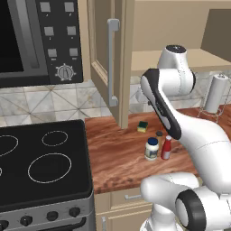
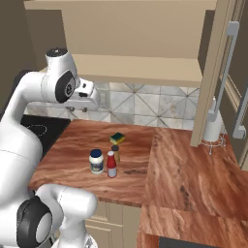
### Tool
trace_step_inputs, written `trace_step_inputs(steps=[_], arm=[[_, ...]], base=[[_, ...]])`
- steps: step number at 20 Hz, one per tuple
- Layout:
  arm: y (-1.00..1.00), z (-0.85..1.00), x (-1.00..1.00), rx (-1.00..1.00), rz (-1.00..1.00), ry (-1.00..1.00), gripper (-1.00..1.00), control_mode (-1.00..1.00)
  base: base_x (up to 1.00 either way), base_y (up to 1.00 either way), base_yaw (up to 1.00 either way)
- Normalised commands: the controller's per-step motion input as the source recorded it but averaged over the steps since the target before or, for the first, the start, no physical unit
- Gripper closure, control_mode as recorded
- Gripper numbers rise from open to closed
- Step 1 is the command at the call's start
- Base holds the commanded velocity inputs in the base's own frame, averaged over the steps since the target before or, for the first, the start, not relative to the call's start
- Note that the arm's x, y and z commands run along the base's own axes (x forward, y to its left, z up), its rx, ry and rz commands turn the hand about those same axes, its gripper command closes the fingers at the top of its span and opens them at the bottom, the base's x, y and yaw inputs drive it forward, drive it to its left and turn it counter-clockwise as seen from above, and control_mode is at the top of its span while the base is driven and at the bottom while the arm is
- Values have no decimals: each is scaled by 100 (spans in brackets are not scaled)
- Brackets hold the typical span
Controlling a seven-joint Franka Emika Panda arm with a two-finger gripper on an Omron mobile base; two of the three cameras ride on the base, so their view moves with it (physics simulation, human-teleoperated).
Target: There are various items on the counter. Only move the condiments/shakers into the cabinet.
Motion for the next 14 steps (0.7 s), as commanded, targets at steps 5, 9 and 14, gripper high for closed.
trace_step_inputs(steps=[5,9,14], arm=[[-1,-1,-13,0,0,-3,-100,-100],[-38,-29,-48,5,0,-10,-100,-100],[-75,-42,-30,12,0,-3,-100,-100]], base=[[0,0,0],[0,0,0],[0,0,0]])
